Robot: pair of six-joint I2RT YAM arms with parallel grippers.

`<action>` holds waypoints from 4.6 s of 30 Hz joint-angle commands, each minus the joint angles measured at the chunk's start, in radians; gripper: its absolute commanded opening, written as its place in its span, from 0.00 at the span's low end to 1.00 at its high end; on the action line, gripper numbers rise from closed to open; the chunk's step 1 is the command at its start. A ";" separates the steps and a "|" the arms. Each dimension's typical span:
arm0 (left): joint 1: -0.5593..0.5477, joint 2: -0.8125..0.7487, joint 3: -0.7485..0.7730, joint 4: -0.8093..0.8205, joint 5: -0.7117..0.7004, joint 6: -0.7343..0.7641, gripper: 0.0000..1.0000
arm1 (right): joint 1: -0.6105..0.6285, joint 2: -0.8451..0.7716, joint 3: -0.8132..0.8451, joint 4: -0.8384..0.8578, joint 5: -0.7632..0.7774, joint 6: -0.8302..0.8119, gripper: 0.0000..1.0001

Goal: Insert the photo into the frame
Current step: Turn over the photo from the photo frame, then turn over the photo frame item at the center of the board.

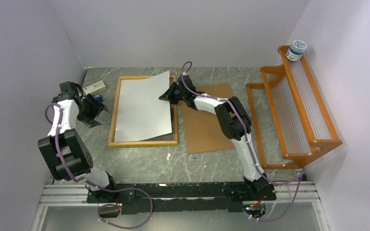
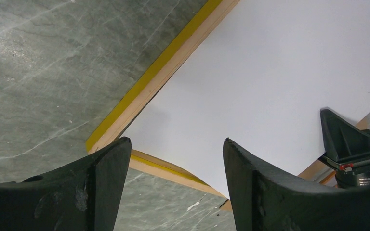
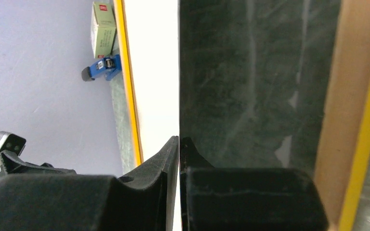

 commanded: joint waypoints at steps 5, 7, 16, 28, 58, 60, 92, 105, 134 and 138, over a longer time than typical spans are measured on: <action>0.006 -0.037 -0.027 0.028 0.001 0.007 0.75 | 0.015 0.022 0.069 0.009 0.053 0.004 0.11; 0.006 -0.041 -0.030 0.029 0.002 0.005 0.75 | 0.017 0.020 0.061 0.011 0.064 0.014 0.11; 0.008 -0.049 -0.029 0.015 -0.005 0.005 0.74 | 0.025 -0.007 0.082 -0.048 0.065 -0.020 0.31; 0.008 -0.126 0.066 -0.071 -0.050 0.013 0.75 | 0.040 0.001 0.359 -0.574 0.081 -0.029 0.99; -0.386 -0.219 0.088 0.104 0.243 -0.027 0.94 | -0.249 -0.857 -0.375 -0.630 0.495 -0.534 0.99; -0.510 -0.194 0.087 0.148 0.196 -0.055 0.94 | -0.306 -0.907 -0.463 -0.620 0.448 -0.534 0.99; -1.066 0.551 0.339 0.275 -0.031 -0.228 0.89 | -0.467 -0.742 -0.699 -0.677 0.641 -0.642 0.99; -1.080 0.615 0.397 0.118 -0.156 -0.282 0.94 | -0.544 -0.657 -0.764 -0.566 0.319 -0.671 0.99; -1.080 0.572 0.558 0.286 0.261 -0.070 0.68 | -0.554 -0.831 -0.947 -0.572 0.015 -0.566 0.97; -1.079 0.537 0.542 0.283 0.251 -0.080 0.68 | -0.554 -0.856 -0.958 -0.581 -0.020 -0.564 0.97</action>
